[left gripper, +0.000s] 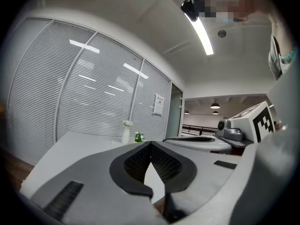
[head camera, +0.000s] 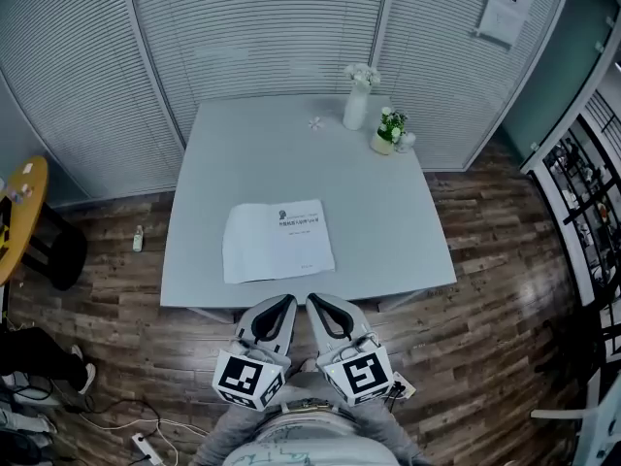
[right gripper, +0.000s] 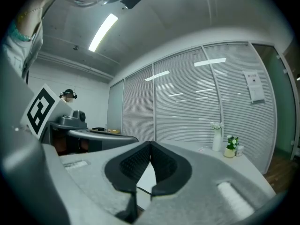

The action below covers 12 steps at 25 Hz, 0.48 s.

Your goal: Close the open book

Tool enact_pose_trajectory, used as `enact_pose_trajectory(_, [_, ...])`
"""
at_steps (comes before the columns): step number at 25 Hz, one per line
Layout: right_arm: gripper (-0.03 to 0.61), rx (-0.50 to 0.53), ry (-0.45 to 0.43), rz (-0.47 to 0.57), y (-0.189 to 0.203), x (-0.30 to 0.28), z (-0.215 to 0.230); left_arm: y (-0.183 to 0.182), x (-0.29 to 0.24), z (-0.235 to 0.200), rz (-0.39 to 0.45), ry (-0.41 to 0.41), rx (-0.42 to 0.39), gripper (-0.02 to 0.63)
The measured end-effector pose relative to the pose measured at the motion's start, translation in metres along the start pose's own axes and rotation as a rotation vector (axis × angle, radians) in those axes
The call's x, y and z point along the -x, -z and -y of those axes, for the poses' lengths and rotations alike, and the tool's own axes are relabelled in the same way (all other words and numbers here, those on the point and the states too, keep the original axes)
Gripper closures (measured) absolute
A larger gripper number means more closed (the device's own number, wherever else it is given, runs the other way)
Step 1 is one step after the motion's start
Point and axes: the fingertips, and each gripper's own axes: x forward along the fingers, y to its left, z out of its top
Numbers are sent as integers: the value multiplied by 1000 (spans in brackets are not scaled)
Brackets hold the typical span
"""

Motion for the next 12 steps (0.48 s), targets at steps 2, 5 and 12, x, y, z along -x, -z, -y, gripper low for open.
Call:
enact_pose_trajectory(2, [577,-1,-2,-7,3,-1,3,2,-4,-2,-3,-1,2,615])
enact_pose_trajectory(5, [577,2,7,-20,5,-5,8,3,-9,-7,-16,5,-4,615])
enact_pose_trajectory(12, [577,-8,61,-29,8,-30,32,-1,-40,-25,-16,57,5,615])
